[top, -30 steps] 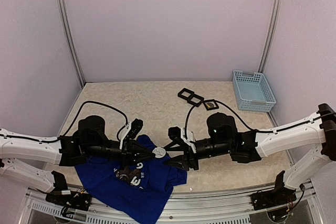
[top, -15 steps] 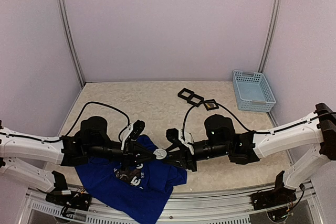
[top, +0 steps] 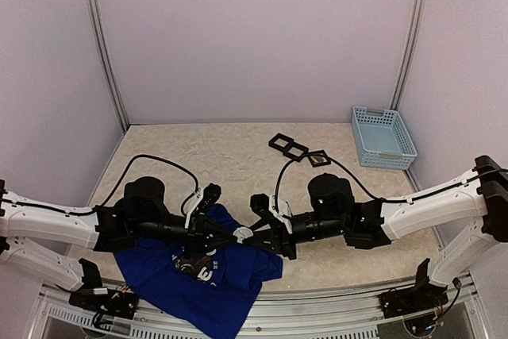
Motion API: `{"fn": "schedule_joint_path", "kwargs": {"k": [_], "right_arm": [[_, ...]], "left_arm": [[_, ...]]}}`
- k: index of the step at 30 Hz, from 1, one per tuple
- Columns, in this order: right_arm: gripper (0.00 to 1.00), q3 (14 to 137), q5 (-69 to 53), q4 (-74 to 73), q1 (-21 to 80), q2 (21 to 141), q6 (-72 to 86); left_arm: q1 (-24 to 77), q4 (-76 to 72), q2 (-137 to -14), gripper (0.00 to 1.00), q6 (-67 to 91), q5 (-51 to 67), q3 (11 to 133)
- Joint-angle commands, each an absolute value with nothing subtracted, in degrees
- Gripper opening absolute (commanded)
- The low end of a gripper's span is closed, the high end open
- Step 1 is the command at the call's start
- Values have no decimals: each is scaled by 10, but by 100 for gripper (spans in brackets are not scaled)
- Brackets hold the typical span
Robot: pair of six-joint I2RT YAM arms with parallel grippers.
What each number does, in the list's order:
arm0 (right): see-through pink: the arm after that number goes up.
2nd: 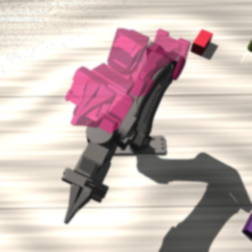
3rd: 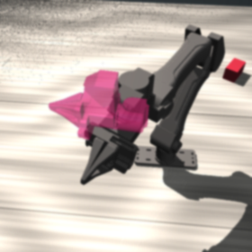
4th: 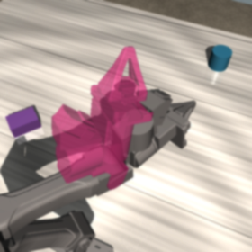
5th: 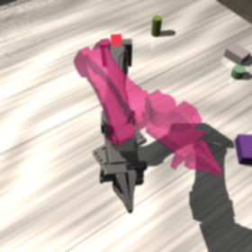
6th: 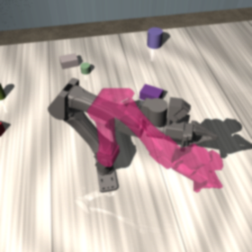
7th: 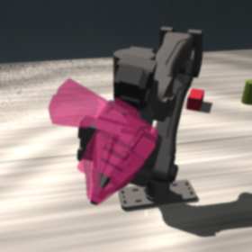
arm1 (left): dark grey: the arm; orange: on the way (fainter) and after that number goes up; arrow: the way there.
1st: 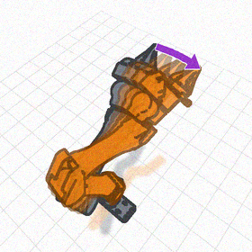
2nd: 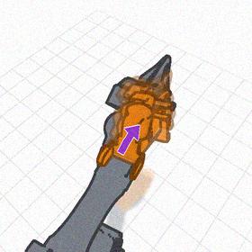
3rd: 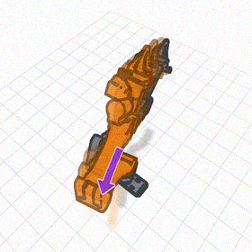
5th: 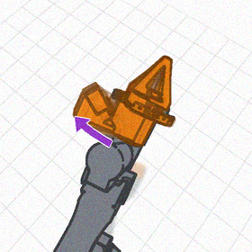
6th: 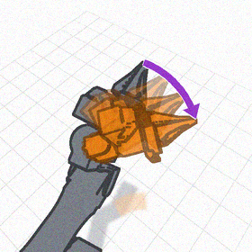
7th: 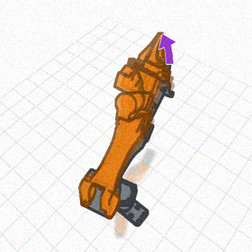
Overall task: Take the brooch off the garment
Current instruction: Close the brooch securely.
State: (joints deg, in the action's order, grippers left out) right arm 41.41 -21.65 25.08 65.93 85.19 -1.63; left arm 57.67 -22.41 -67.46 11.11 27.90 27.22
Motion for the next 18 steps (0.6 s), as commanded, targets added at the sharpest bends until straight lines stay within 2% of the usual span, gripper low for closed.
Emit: {"fn": "schedule_joint_path", "kwargs": {"k": [1,18], "right_arm": [[21,423,-214,261,664,858,-8],[14,432,-210,250,664,868,-4]], "left_arm": [[580,-232,-682,0,109,285,278],[588,-230,-694,0,105,284,283]]}}
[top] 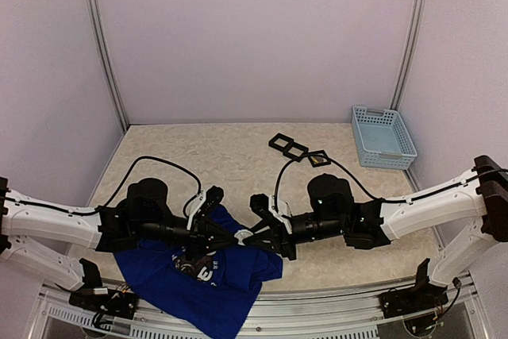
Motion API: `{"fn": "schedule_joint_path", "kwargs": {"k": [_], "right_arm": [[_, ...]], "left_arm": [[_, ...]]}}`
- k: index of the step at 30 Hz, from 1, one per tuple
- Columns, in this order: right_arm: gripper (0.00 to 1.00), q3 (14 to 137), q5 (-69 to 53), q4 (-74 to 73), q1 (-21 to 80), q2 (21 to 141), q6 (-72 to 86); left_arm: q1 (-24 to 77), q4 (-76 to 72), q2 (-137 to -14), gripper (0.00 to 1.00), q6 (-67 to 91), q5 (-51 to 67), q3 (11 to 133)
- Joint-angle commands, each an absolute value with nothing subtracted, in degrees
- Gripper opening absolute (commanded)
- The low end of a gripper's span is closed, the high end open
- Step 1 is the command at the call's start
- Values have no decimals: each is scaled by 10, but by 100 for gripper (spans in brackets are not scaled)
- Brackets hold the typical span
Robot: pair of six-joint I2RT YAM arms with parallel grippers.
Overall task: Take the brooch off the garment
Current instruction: Close the brooch securely.
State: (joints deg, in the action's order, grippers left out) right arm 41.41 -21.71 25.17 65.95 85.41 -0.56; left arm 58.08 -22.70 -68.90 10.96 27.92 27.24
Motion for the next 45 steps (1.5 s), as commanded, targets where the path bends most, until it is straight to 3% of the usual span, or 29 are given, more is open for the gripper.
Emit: {"fn": "schedule_joint_path", "kwargs": {"k": [1,45], "right_arm": [[14,434,-211,248,664,870,-5],[8,459,-138,221,664,898,25]], "left_arm": [[589,-230,-695,0,104,284,283],[598,-228,-694,0,98,280,286]]}}
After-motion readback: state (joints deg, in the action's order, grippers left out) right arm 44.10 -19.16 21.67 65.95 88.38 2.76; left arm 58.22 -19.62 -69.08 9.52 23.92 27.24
